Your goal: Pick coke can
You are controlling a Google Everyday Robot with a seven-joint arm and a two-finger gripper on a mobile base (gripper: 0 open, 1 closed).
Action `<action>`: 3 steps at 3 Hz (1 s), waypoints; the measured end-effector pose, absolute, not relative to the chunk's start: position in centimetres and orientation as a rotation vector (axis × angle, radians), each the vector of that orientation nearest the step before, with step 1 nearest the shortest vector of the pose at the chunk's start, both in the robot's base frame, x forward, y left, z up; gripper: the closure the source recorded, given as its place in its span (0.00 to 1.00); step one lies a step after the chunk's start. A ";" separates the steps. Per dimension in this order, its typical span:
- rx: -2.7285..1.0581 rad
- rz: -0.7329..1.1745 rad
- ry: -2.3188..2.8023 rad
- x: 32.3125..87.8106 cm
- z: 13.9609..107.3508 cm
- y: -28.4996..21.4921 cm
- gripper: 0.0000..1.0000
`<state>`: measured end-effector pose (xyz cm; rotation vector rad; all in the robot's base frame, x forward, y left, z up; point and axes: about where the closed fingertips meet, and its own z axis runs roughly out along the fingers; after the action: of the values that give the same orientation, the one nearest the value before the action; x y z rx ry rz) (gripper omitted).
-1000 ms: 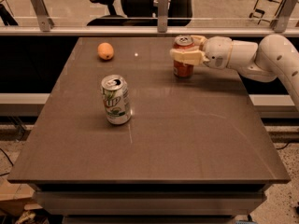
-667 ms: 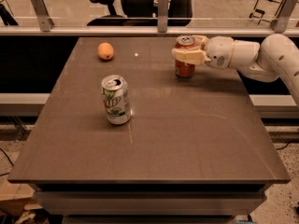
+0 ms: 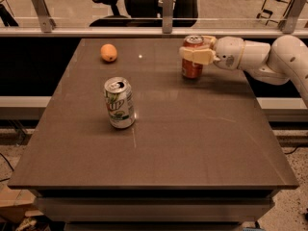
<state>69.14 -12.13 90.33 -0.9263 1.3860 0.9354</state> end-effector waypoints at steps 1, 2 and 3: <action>-0.908 0.948 1.399 69.0 91.1 -12.7 1.00; -0.915 0.934 1.406 69.0 92.3 -13.1 1.00; -0.923 0.929 1.404 69.1 93.5 -13.3 1.00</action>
Offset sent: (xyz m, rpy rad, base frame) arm -0.0025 -0.0230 0.0353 -0.0236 0.0112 -0.0303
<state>69.12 -13.28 93.46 -0.9228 1.4039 0.9289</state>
